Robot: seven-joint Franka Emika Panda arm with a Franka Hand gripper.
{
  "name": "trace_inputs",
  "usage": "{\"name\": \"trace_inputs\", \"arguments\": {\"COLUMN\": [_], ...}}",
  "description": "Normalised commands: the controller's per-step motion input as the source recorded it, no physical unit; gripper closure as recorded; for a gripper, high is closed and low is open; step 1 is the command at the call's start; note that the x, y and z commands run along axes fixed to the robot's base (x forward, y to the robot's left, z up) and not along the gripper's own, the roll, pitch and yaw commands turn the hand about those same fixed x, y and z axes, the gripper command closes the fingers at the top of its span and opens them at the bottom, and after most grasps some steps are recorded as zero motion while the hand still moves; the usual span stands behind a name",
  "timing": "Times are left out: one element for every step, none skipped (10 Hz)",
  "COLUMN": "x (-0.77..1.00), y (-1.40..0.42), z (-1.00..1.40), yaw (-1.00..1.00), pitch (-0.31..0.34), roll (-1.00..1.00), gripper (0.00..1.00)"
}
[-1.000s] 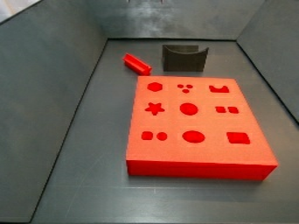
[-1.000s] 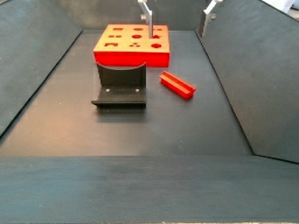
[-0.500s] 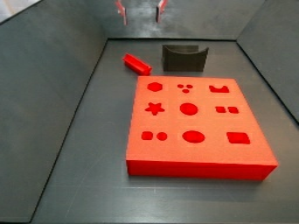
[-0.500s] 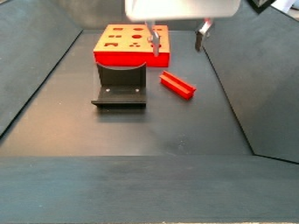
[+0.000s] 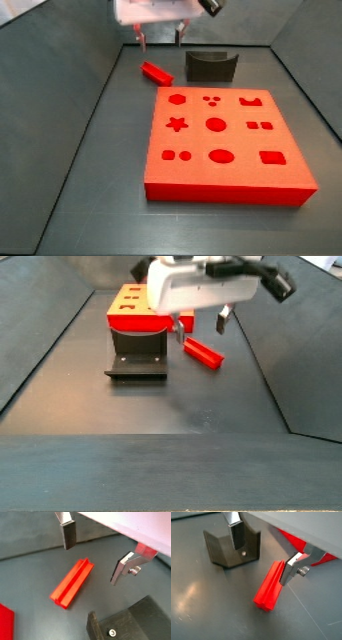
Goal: Pick up the star object. Move up. Place the star object on the fixture. Regrasp the star object. Move to above the board. Insert the star object.
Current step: Pick up the star object.
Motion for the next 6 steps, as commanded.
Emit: {"name": "trace_inputs", "arguments": {"x": [0.00,0.00,-0.04,-0.10,-0.29,-0.30], "y": [-0.16,-0.15,-0.16,-0.08,0.00,0.00], "z": [-1.00,-1.00,-1.00,-1.00,-1.00,-1.00], "yaw": [0.43,0.43,0.41,0.35,0.27,0.28], "pitch": [-0.027,-0.020,-0.036,-0.047,-0.083,-0.097], "roll": [0.04,0.04,0.06,0.08,0.11,0.10], "gripper": [0.00,0.00,0.00,0.00,0.00,0.00]}}
